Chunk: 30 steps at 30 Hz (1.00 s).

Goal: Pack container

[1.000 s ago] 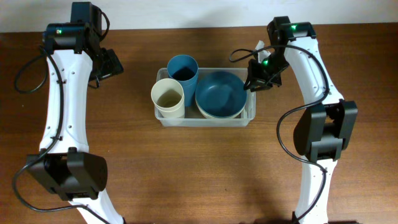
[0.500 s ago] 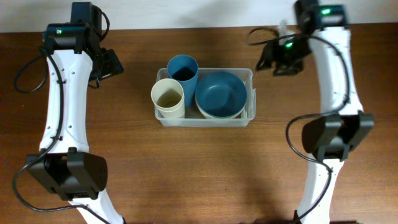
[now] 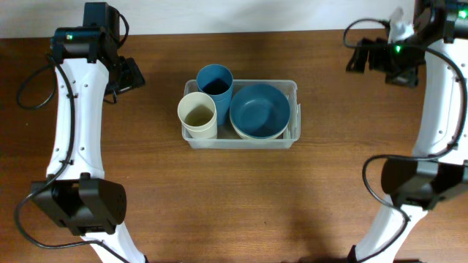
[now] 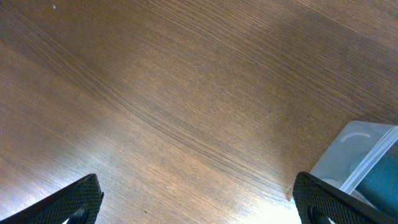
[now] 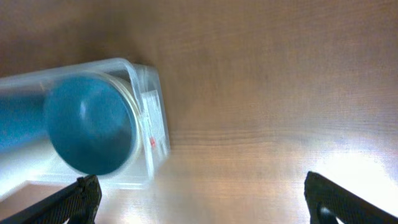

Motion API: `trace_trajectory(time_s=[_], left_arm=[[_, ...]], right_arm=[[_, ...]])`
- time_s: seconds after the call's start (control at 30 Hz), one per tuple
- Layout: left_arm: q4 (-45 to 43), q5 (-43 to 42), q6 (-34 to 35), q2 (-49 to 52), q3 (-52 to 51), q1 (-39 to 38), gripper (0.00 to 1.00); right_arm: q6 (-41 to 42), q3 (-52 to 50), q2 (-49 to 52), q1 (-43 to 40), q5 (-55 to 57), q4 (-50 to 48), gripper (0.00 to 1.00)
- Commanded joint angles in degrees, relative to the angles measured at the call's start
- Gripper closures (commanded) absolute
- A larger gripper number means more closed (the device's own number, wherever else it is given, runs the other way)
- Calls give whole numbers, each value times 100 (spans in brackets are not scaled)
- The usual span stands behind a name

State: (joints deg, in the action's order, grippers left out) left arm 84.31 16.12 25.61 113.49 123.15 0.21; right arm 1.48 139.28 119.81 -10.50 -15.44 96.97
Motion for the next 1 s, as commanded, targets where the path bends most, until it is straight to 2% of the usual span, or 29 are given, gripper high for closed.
trace_trajectory(time_s=[0.0, 0.23, 0.4, 0.6, 0.97], left_arm=[[-11, 63, 66, 46, -22, 33, 0], [-11, 63, 66, 46, -22, 33, 0], [-11, 63, 66, 46, -22, 33, 0], [-13, 66, 66, 46, -22, 33, 0], [-13, 63, 66, 46, -22, 33, 0]], right_arm=[[-361, -820, -568, 2, 149, 39, 1], [-424, -2522, -1440, 4, 365, 39, 1], [-422, -3204, -2149, 44, 105, 15, 1], [-378, -3447, -2949, 282, -107, 39, 1], [-55, -3589, -4212, 1342, -46, 37, 1]])
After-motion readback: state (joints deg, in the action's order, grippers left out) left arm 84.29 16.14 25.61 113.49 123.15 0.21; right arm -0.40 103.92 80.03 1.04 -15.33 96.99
